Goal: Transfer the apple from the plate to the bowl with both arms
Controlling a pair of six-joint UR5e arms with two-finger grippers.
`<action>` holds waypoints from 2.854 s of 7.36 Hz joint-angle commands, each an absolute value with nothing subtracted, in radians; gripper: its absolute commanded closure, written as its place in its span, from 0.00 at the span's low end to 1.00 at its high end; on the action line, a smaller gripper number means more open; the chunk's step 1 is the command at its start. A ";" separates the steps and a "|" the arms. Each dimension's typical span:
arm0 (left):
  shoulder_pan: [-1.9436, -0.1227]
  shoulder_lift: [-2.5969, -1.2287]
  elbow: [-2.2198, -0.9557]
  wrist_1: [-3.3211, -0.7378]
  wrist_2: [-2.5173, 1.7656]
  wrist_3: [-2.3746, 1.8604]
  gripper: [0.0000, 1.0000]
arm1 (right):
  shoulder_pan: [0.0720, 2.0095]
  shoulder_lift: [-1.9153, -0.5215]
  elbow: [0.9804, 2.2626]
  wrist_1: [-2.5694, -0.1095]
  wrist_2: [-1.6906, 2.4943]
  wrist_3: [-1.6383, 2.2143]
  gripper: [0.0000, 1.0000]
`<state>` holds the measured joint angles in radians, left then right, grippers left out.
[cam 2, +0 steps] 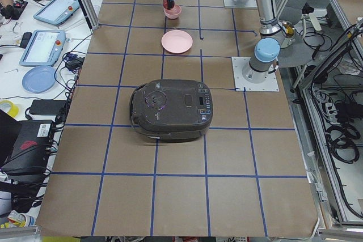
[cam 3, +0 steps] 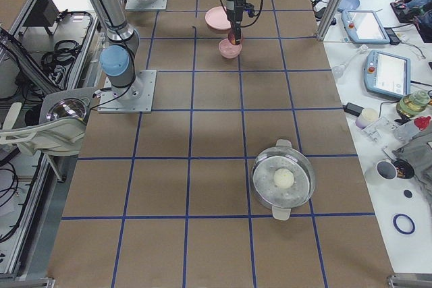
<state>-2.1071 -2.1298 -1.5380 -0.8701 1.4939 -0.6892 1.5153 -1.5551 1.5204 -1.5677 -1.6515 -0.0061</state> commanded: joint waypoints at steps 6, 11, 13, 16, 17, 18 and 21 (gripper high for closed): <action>-2.068 -2.047 -1.555 -0.882 1.500 -0.441 0.00 | 1.516 -1.555 1.522 -1.569 -1.655 -0.006 0.00; -1.751 -1.688 -1.545 -1.272 1.489 -0.010 0.00 | 1.517 -1.559 1.520 -1.566 -1.654 -0.005 0.00; -1.662 -1.597 -1.545 -1.464 1.503 0.009 0.00 | 1.519 -1.559 1.520 -1.566 -1.652 -0.005 0.00; -1.578 -1.555 -1.539 -1.512 1.534 0.011 0.00 | 1.519 -1.559 1.520 -1.565 -1.654 -0.005 0.00; -1.583 -1.572 -1.537 -1.511 1.523 -0.003 0.00 | 1.519 -1.559 1.522 -1.565 -1.652 -0.006 0.00; -1.586 -1.563 -1.537 -1.514 1.537 -0.003 0.00 | 1.519 -1.559 1.520 -1.565 -1.652 -0.005 0.00; -1.586 -1.558 -1.536 -1.551 1.565 -0.005 0.00 | 1.519 -1.559 1.520 -1.566 -1.638 -0.005 0.00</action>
<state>-1.5860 -1.5577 -1.5355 -1.5377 1.5597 -0.0042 1.5186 -1.5585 1.5203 -1.5657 -1.6446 -0.0047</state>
